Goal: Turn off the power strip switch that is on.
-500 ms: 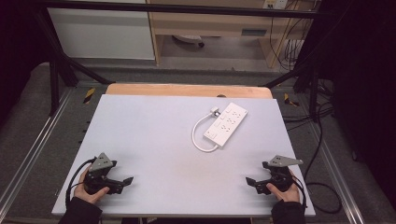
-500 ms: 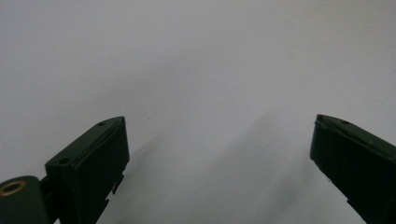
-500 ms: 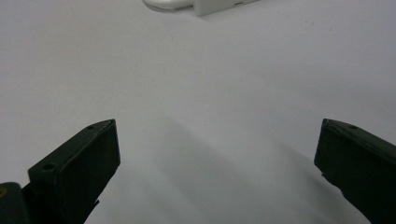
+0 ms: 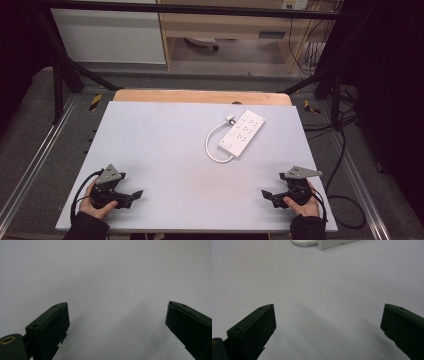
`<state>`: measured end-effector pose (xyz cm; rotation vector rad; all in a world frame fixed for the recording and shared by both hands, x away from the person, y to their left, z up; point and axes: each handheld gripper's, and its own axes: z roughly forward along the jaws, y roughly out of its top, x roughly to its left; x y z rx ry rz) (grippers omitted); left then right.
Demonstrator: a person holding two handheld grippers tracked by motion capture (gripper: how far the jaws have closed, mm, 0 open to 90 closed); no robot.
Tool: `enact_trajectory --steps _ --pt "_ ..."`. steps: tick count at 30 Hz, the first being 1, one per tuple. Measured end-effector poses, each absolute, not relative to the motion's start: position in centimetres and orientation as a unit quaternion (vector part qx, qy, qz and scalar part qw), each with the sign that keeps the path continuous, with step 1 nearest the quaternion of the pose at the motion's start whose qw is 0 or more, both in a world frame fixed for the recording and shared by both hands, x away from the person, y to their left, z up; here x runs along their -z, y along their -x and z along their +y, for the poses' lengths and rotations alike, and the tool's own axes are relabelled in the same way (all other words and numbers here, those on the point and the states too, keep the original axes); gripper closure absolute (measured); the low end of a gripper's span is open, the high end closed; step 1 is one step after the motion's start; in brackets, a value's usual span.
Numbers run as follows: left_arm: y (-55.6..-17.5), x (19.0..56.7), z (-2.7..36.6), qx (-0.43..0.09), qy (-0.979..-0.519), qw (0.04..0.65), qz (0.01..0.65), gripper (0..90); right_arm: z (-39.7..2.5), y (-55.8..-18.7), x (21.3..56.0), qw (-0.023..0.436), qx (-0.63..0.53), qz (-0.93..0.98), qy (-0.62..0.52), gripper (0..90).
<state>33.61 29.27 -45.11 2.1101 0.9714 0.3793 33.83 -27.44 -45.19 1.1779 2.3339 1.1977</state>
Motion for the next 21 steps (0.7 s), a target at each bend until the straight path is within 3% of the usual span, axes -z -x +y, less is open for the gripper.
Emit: enact_trajectory --steps 21 --pt "-33.7 45.1 29.4 -0.153 -0.825 0.385 0.384 5.7 -25.6 -34.2 44.9 0.148 -0.401 0.809 -0.404 0.9"
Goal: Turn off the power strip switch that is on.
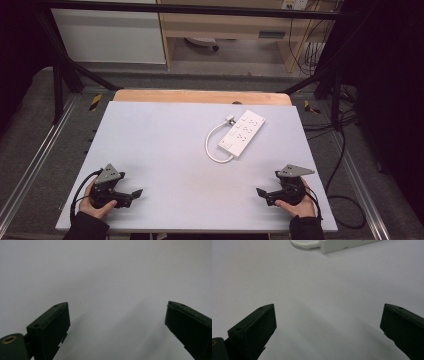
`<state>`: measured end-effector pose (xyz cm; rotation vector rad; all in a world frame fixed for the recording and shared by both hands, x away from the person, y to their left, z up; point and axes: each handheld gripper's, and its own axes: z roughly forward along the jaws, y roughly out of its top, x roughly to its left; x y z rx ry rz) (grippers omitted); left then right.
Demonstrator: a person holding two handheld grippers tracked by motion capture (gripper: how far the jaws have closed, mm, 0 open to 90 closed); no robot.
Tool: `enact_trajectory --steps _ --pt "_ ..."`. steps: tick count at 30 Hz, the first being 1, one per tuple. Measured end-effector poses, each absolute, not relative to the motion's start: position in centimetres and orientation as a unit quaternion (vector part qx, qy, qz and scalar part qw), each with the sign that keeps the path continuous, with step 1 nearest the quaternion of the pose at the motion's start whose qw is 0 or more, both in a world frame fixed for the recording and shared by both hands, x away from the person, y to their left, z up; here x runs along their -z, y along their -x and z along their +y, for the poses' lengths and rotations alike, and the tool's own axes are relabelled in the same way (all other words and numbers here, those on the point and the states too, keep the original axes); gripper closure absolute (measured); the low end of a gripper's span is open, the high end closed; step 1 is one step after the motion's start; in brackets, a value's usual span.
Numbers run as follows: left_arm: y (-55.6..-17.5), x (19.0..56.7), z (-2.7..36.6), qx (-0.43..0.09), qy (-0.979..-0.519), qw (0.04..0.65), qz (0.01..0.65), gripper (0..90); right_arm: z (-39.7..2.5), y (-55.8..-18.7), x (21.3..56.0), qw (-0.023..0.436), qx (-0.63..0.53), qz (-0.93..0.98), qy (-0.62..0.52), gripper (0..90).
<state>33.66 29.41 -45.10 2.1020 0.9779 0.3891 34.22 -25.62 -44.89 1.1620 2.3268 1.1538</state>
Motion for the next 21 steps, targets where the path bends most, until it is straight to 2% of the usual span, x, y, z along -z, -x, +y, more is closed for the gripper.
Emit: enact_trajectory --steps 15,21 --pt "-33.6 45.0 29.4 -0.156 -0.824 0.387 0.384 5.8 -24.4 -34.8 44.6 0.152 -0.404 0.808 -0.402 2.6" --pt "-33.6 45.0 29.4 -0.155 -0.824 0.387 0.385 5.9 -24.1 -35.1 44.2 0.154 -0.409 0.802 -0.406 6.2"
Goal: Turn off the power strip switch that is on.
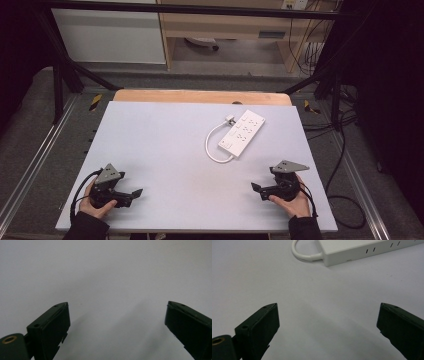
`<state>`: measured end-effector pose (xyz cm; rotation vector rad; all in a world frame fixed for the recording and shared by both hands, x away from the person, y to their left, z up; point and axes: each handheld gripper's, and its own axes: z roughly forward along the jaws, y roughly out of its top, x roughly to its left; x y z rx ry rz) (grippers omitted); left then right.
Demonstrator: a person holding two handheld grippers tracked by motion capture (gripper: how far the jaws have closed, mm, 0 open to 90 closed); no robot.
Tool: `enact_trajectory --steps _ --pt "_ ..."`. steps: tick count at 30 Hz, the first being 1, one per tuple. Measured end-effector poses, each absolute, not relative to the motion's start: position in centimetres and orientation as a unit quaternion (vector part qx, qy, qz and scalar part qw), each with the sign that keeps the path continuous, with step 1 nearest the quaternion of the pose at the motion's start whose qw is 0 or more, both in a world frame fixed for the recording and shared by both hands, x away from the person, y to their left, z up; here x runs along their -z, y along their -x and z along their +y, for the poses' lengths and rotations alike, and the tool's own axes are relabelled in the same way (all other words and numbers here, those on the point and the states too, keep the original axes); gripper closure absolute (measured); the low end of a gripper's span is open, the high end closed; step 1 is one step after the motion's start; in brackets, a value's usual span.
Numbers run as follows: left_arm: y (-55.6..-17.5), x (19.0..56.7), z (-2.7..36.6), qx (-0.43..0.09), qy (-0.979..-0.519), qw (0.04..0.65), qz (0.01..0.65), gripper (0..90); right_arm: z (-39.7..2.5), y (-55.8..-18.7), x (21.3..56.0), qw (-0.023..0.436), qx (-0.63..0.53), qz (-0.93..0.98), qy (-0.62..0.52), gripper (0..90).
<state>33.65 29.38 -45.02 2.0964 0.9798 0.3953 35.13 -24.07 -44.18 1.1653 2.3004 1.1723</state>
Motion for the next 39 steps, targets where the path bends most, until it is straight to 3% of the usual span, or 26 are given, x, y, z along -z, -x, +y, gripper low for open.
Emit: enact_trajectory --steps 21,39 --pt "-33.6 45.0 29.4 -0.158 -0.823 0.387 0.386 6.0 -23.0 -36.0 43.3 0.172 -0.415 0.797 -0.404 20.6" --pt "-33.6 44.9 29.5 -0.161 -0.821 0.388 0.387 6.1 -21.2 -37.4 42.8 0.186 -0.418 0.794 -0.402 43.3"
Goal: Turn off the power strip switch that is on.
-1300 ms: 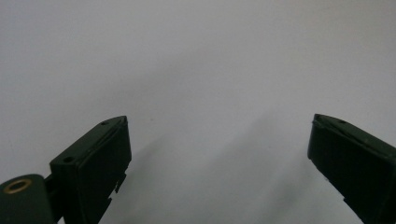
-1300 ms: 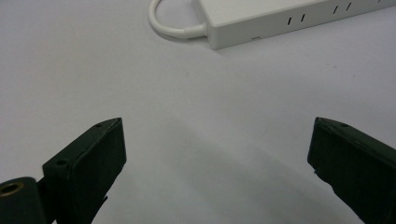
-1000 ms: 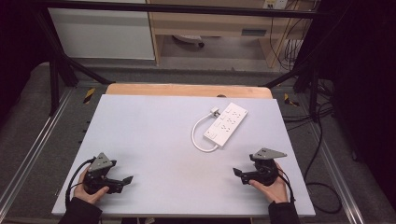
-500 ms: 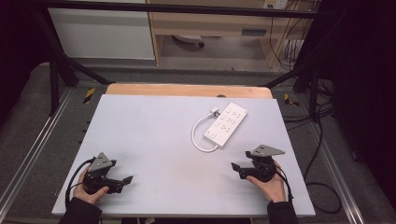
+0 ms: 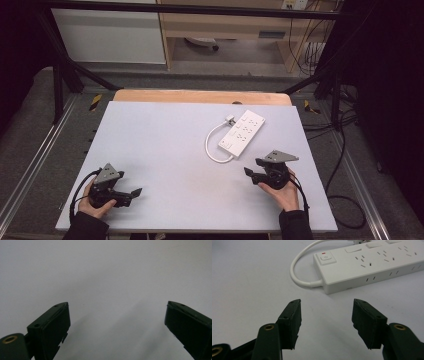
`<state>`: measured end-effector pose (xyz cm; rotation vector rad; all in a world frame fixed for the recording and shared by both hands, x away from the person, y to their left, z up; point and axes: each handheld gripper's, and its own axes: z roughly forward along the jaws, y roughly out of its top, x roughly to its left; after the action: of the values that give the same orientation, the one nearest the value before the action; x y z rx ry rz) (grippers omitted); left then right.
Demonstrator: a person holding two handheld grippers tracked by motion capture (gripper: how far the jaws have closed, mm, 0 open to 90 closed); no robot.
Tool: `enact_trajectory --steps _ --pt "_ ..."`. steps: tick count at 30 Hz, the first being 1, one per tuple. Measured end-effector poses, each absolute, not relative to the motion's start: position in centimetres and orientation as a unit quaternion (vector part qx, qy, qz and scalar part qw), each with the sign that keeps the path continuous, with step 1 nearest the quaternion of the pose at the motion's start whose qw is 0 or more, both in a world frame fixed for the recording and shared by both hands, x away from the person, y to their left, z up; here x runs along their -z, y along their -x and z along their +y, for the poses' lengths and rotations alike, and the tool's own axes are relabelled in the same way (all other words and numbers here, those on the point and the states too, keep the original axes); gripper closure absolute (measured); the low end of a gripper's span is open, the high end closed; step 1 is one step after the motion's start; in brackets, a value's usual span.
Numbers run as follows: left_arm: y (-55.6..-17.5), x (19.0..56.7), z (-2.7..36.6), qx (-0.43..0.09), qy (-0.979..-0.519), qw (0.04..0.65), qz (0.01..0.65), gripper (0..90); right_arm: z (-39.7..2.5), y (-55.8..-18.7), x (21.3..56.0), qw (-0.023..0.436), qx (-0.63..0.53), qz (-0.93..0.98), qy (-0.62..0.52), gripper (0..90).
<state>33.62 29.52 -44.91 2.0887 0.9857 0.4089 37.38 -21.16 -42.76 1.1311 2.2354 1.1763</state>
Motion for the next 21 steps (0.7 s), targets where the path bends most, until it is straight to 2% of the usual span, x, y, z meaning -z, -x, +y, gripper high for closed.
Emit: enact_trajectory --steps 12,21 --pt "-33.6 44.9 29.6 -0.163 -0.820 0.388 0.387 6.2 -20.7 -38.4 41.9 0.202 -0.423 0.781 -0.413 61.6" --pt "-33.6 44.9 29.6 -0.165 -0.819 0.388 0.388 6.3 -20.6 -39.3 41.3 0.205 -0.429 0.775 -0.418 70.2"
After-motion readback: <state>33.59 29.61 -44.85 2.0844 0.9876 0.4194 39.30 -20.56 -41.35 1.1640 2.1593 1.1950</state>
